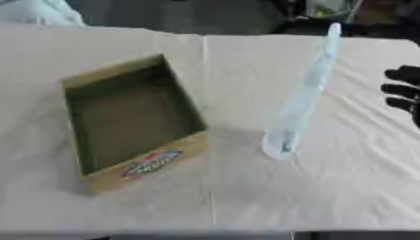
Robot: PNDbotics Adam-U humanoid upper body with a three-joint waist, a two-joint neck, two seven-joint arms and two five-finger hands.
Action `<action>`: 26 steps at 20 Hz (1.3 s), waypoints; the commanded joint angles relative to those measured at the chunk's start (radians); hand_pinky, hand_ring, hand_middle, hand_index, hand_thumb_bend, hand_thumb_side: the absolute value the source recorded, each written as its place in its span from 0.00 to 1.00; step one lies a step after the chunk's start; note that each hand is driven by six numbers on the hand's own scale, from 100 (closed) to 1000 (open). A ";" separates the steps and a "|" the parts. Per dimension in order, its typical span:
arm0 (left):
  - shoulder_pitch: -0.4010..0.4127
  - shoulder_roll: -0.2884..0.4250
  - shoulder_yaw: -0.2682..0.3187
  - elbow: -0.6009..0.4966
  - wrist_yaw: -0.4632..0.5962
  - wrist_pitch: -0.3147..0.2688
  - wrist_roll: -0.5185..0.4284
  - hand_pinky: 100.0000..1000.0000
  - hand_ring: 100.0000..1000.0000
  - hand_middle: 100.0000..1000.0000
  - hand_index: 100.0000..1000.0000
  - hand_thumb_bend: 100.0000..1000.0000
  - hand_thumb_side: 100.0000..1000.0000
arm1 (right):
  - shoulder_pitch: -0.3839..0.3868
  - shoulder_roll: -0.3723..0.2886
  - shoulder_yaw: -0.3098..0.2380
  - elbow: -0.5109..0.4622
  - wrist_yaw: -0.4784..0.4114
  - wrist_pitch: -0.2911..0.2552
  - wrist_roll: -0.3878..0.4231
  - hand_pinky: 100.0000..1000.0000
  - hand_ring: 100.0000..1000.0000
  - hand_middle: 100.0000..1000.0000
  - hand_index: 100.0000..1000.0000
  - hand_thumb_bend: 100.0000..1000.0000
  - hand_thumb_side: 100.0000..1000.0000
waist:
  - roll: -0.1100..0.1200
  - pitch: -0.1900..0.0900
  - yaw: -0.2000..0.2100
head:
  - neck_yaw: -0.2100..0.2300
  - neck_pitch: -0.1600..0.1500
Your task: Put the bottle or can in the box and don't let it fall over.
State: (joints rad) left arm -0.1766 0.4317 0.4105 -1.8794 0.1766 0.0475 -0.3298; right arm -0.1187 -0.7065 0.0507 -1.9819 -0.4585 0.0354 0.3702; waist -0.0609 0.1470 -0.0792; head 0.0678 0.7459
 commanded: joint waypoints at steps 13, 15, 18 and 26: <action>-0.011 0.027 0.002 -0.012 -0.003 -0.002 -0.008 1.00 1.00 0.93 0.76 0.43 0.33 | -0.026 -0.053 -0.021 -0.018 -0.025 0.059 0.029 1.00 1.00 0.99 1.00 0.00 0.04 | 0.004 -0.014 0.002 | -0.009 -0.014; -0.010 0.027 0.002 -0.012 -0.004 -0.003 -0.009 1.00 1.00 0.93 0.76 0.43 0.33 | -0.024 -0.053 -0.026 -0.018 -0.018 0.065 0.036 1.00 1.00 0.99 1.00 0.00 0.00 | 0.004 -0.013 0.001 | -0.008 -0.015; -0.010 0.027 0.002 -0.012 -0.003 -0.004 -0.009 1.00 1.00 0.93 0.76 0.43 0.33 | -0.024 -0.052 -0.030 -0.018 0.001 0.069 0.047 1.00 1.00 0.98 1.00 0.00 0.08 | 0.005 -0.012 0.000 | -0.010 -0.014; -0.006 0.024 -0.002 -0.009 -0.001 -0.006 -0.016 1.00 1.00 0.93 0.75 0.42 0.34 | -0.103 0.022 -0.016 0.117 0.118 0.058 -0.013 1.00 1.00 0.98 1.00 0.05 0.18 | 0.009 -0.016 0.001 | -0.066 -0.009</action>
State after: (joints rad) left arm -0.1761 0.4313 0.4099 -1.8794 0.1763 0.0432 -0.3418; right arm -0.2083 -0.6793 0.0409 -1.8847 -0.3650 0.0942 0.3714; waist -0.0562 0.1469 -0.0787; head 0.0164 0.7375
